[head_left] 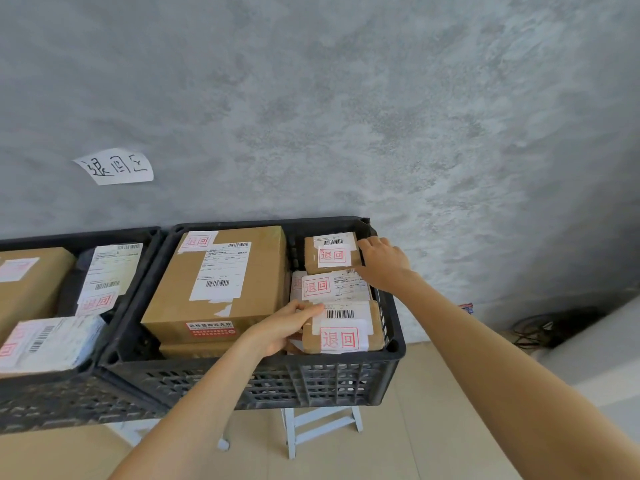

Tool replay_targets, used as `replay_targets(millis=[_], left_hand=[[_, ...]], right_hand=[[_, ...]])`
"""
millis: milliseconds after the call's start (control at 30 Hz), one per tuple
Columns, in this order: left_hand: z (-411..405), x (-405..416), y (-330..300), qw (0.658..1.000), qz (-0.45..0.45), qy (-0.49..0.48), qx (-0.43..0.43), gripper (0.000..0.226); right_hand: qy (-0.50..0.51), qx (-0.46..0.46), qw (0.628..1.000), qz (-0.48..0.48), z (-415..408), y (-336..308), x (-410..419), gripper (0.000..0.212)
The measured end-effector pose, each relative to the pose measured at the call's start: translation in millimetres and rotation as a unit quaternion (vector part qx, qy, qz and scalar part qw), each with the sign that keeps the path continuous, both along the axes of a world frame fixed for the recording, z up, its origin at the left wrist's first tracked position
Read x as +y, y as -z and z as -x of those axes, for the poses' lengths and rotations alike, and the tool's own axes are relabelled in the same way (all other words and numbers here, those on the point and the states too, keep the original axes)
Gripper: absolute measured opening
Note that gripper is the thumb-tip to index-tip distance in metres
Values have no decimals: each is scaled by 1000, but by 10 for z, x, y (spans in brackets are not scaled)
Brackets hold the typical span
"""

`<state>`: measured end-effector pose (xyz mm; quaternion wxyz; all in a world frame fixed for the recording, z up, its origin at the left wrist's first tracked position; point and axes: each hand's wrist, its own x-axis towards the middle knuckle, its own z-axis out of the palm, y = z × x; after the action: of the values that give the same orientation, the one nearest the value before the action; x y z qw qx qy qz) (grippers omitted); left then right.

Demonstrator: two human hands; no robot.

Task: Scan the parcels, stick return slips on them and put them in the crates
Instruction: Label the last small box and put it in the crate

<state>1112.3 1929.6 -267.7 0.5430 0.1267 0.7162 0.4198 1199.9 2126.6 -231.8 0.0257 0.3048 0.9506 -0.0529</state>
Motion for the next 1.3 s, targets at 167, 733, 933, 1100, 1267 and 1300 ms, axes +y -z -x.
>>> replay_targets(millis=[167,733,933,1100,1267,1300], left_hand=[[-46,65,-80,1000,14,18,14,44],[37,44,91,1000,-14,5,8,49],[42,52,118,1000,-15,19,14,43],[19,75,140,1000,-18,16,18,53],[79,78,81,999,-41,-17,21,52],[95,97,42,998,-46,-21,21,52]], right_hand=[[-17,-22,1000,14,-27,81,-27,40],[-37,-83,967,236,322,579,-78,45],[-26,-87,964,248,327,600,-55,47],[-27,-101,961,256,284,602,-16,51],[-28,-113,959,259,328,455,-12,47],[-29,-110,962,248,346,384,-7,45]])
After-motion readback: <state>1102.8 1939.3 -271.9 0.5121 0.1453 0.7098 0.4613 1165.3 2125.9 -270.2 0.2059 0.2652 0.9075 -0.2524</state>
